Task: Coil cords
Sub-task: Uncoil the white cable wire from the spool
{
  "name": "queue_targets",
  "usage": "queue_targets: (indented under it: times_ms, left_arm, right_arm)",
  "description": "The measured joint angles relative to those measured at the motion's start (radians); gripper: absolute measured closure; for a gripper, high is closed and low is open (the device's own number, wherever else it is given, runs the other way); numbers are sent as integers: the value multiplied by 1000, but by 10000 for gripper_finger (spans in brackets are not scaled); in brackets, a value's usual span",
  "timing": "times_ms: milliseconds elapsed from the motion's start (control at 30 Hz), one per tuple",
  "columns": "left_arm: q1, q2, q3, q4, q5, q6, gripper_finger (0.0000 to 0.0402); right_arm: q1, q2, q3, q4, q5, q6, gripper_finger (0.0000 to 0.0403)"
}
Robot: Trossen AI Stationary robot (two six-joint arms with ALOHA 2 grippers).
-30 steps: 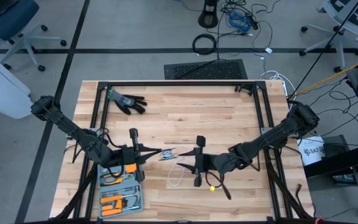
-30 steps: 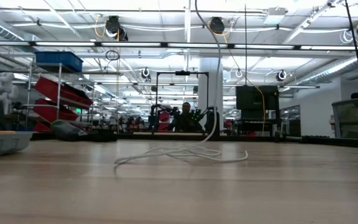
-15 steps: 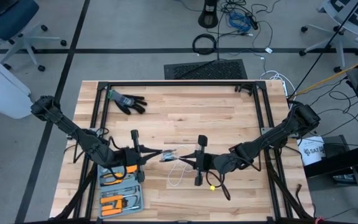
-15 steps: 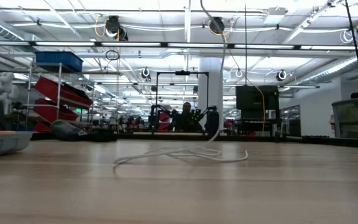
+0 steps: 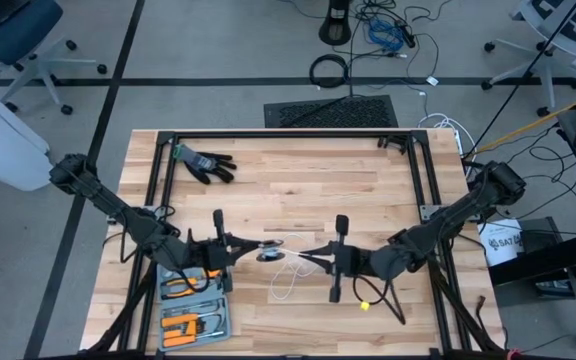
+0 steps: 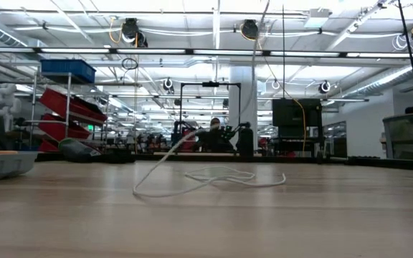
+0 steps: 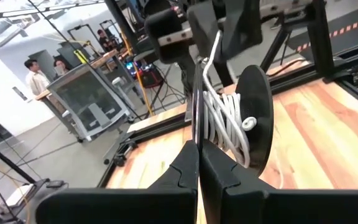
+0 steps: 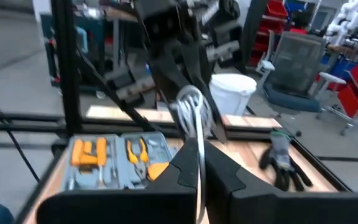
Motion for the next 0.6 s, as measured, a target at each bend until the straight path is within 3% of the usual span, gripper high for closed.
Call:
queue_targets:
  times_ms: [100, 400, 600]
  left_arm:
    - [11, 1, 0, 0, -5, -3, 401]
    - [35, 19, 0, 9, -165, -3, 401]
    - [35, 21, 0, 99, -186, -3, 401]
  right_arm:
    - [-2, 13, 0, 67, -19, -6, 403]
    - [-47, 101, 0, 239, -184, -7, 403]
    - [-69, 161, 0, 257, -191, 22, 403]
